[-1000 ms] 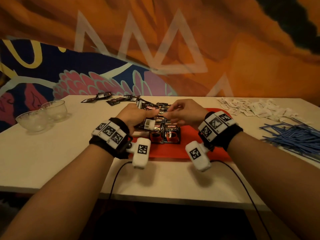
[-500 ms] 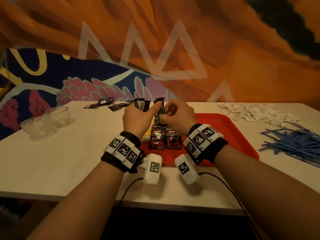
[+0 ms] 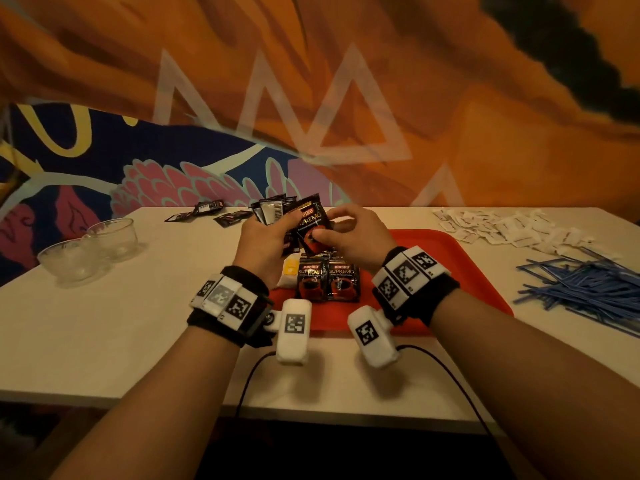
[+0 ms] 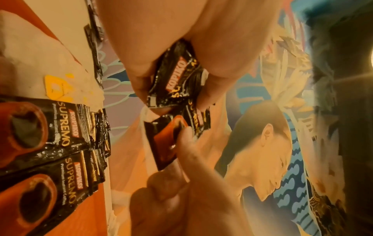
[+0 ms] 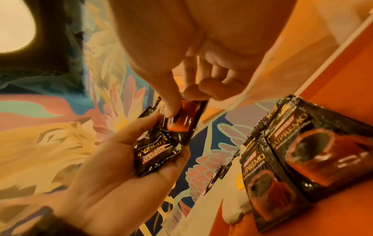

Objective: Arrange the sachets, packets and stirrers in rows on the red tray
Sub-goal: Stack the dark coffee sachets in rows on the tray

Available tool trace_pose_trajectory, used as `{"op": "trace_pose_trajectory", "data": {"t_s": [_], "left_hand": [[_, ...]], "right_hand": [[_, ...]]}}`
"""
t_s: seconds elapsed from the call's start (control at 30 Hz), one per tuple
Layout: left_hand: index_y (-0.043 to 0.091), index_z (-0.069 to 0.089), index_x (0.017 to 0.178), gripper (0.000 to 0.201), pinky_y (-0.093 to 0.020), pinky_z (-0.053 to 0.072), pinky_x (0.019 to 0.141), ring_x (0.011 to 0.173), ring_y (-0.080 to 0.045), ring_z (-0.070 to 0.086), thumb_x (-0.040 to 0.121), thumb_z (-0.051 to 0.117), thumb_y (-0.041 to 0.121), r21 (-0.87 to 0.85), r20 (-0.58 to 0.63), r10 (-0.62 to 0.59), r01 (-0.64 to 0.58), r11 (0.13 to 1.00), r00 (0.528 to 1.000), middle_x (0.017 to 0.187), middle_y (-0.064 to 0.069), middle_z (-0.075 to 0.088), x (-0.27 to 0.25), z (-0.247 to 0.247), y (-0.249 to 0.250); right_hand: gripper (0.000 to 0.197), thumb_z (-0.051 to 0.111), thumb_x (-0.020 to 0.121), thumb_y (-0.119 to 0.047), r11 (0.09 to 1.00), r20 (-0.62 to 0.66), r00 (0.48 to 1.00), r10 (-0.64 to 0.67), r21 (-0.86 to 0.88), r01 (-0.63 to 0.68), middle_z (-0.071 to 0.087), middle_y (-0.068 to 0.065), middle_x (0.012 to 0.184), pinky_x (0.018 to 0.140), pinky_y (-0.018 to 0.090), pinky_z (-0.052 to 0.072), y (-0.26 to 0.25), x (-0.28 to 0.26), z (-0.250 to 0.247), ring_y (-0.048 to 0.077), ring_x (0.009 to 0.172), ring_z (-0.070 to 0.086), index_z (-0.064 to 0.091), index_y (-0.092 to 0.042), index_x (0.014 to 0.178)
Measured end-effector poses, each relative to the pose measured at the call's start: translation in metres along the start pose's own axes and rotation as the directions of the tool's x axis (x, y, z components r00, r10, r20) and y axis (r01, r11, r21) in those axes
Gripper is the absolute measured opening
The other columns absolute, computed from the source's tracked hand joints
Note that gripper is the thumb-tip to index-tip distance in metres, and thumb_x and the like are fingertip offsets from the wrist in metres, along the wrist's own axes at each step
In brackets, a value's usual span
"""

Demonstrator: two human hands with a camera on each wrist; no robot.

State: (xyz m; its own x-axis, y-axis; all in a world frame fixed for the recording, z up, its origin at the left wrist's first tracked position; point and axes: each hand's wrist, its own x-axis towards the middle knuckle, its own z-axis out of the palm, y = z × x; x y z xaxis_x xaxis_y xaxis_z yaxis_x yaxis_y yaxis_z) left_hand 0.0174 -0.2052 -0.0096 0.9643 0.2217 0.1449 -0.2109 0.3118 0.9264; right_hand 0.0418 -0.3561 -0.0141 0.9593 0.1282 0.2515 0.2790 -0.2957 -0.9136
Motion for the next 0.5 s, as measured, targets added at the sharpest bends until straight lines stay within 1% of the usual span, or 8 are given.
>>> {"op": "trace_pose_trajectory", "data": {"t_s": [0.07, 0.1, 0.13, 0.2, 0.23, 0.3, 0.43, 0.5], "left_hand": [[-0.002, 0.066, 0.109, 0.02, -0.034, 0.06, 0.07, 0.085, -0.029, 0.073, 0.09, 0.066, 0.002, -0.035, 0.042, -0.019, 0.021, 0.999, 0.999, 0.098, -0.017, 0.073, 0.0001, -0.0007, 0.002], [-0.003, 0.064, 0.112, 0.023, -0.035, 0.06, 0.07, 0.085, -0.029, 0.072, 0.09, 0.066, 0.002, -0.047, 0.059, -0.018, 0.021, 0.999, 0.998, 0.098, -0.018, 0.072, 0.0005, -0.0007, 0.0021], [-0.004, 0.063, 0.114, 0.025, -0.035, 0.06, 0.07, 0.086, -0.029, 0.071, 0.09, 0.066, 0.002, -0.045, 0.072, -0.009, 0.013, 0.999, 0.997, 0.098, -0.018, 0.071, 0.0014, -0.0006, 0.0015], [-0.004, 0.063, 0.112, 0.023, -0.031, 0.057, 0.061, 0.082, -0.026, 0.071, 0.09, 0.067, 0.003, -0.007, 0.07, 0.022, -0.022, 1.0, 0.997, 0.094, -0.016, 0.07, 0.0022, -0.0006, 0.0002], [-0.003, 0.063, 0.108, 0.019, -0.03, 0.056, 0.058, 0.08, -0.026, 0.071, 0.09, 0.067, 0.004, 0.017, 0.061, 0.035, -0.036, 0.999, 0.998, 0.091, -0.015, 0.069, 0.0028, -0.0003, -0.0008], [-0.001, 0.065, 0.098, 0.01, -0.032, 0.055, 0.059, 0.081, -0.03, 0.069, 0.09, 0.068, 0.004, 0.076, 0.035, 0.057, -0.06, 0.995, 0.998, 0.089, -0.018, 0.067, 0.0055, 0.0007, -0.0033], [0.005, 0.062, 0.087, 0.006, -0.03, 0.051, 0.056, 0.074, -0.027, 0.065, 0.091, 0.068, 0.005, 0.159, 0.028, 0.102, -0.105, 0.982, 0.994, 0.081, -0.014, 0.064, 0.0064, 0.0035, -0.0048], [0.006, 0.065, 0.089, 0.007, -0.035, 0.057, 0.064, 0.08, -0.029, 0.069, 0.09, 0.071, 0.01, 0.145, 0.06, 0.095, -0.102, 0.984, 0.994, 0.084, -0.013, 0.068, 0.0064, 0.0022, -0.0043]], "right_hand": [[0.013, 0.076, 0.085, -0.011, 0.998, 0.076, 0.997, 0.006, 0.069, -0.011, 0.07, 0.005, 0.082, 0.052, 0.024, 0.047, 0.0027, -0.0008, 0.0011, 0.006, 0.055, 0.062, 0.066, -0.014, 0.093], [0.011, 0.073, 0.086, -0.005, 0.994, 0.09, 0.996, 0.005, 0.106, -0.014, 0.07, 0.008, 0.08, 0.051, 0.024, 0.049, 0.0037, -0.0013, 0.0016, 0.01, 0.055, 0.063, 0.066, -0.012, 0.089], [0.011, 0.072, 0.085, -0.001, 0.99, 0.097, 0.995, -0.005, 0.143, -0.009, 0.071, 0.01, 0.08, 0.054, 0.025, 0.053, 0.0046, -0.0013, 0.0016, 0.016, 0.061, 0.067, 0.067, -0.011, 0.087], [0.016, 0.073, 0.083, 0.002, 0.988, 0.101, 0.993, -0.054, 0.153, 0.038, 0.074, 0.011, 0.083, 0.07, 0.035, 0.06, 0.0067, -0.0003, 0.0014, 0.03, 0.076, 0.072, 0.07, -0.013, 0.084], [0.018, 0.075, 0.081, 0.002, 0.989, 0.109, 0.991, -0.078, 0.13, 0.064, 0.076, 0.011, 0.085, 0.078, 0.041, 0.06, 0.0065, -0.0012, 0.0017, 0.034, 0.083, 0.073, 0.072, -0.016, 0.083], [0.016, 0.078, 0.079, -0.002, 0.99, 0.15, 0.983, -0.104, 0.113, 0.088, 0.076, 0.012, 0.089, 0.086, 0.047, 0.058, 0.0047, -0.0043, 0.0033, 0.033, 0.089, 0.073, 0.074, -0.016, 0.085], [0.008, 0.077, 0.083, -0.013, 0.983, 0.155, 0.985, -0.076, 0.176, 0.048, 0.075, 0.018, 0.089, 0.088, 0.05, 0.058, 0.0002, -0.0087, 0.0055, 0.032, 0.087, 0.073, 0.072, -0.008, 0.088], [0.009, 0.079, 0.082, -0.019, 0.99, 0.134, 0.987, -0.087, 0.119, 0.071, 0.076, 0.015, 0.087, 0.088, 0.052, 0.057, 0.0011, -0.0077, 0.0049, 0.031, 0.086, 0.074, 0.073, -0.012, 0.085]]}}
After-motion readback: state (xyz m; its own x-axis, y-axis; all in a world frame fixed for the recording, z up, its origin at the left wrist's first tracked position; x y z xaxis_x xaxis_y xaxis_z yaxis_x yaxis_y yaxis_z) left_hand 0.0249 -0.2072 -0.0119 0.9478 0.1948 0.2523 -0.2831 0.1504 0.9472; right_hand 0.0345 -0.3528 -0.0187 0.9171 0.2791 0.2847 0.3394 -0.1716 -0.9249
